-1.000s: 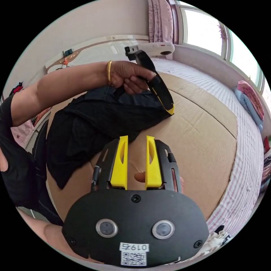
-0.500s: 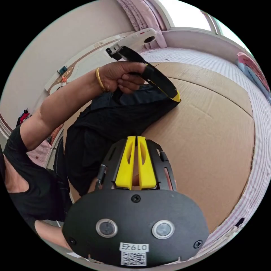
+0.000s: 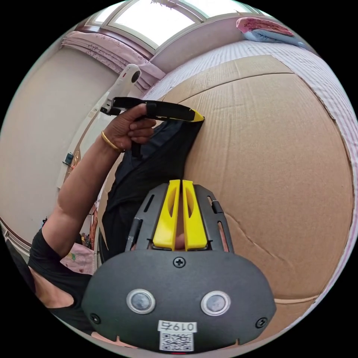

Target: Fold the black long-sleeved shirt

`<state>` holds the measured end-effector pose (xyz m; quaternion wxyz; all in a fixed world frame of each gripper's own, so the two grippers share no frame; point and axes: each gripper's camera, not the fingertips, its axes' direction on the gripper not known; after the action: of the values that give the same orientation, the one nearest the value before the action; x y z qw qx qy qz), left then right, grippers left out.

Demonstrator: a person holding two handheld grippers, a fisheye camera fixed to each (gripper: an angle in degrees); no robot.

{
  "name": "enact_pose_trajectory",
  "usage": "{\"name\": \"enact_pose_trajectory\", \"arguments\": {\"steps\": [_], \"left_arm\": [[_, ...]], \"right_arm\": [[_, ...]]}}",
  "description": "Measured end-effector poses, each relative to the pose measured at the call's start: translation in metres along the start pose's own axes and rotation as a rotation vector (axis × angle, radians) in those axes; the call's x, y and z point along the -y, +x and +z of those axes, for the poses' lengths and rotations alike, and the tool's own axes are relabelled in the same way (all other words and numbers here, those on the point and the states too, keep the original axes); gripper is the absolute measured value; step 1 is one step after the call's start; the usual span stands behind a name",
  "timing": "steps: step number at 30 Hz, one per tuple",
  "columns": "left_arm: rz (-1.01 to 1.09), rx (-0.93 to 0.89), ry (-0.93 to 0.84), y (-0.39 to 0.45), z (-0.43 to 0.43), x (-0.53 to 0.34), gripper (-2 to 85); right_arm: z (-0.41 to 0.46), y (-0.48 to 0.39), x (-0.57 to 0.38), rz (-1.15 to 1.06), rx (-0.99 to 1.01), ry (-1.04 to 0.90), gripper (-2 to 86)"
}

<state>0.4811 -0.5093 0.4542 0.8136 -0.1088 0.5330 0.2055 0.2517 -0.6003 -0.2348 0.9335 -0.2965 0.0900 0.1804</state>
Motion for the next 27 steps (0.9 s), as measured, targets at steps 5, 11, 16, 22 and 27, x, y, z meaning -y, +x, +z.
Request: {"name": "enact_pose_trajectory", "arguments": {"steps": [5, 11, 16, 22, 27], "left_arm": [[-0.003, -0.067, -0.062, 0.004, -0.013, -0.017, 1.1], [-0.03, -0.046, -0.073, 0.009, -0.043, -0.043, 0.8], [-0.071, -0.034, -0.067, 0.009, -0.069, -0.074, 0.8], [-0.059, -0.063, -0.013, 0.019, -0.112, -0.128, 1.1], [0.064, -0.087, 0.143, 0.045, -0.185, -0.229, 1.3]], "right_arm": [[0.012, 0.015, 0.005, 0.001, 0.016, -0.001, -0.1], [0.035, 0.032, 0.004, 0.004, 0.02, 0.006, 0.0], [0.059, 0.048, -0.002, 0.011, 0.026, 0.005, 0.0], [0.097, 0.066, -0.019, 0.001, 0.011, 0.004, 0.5], [0.13, 0.077, -0.041, -0.035, -0.027, 0.001, 3.4]]}}
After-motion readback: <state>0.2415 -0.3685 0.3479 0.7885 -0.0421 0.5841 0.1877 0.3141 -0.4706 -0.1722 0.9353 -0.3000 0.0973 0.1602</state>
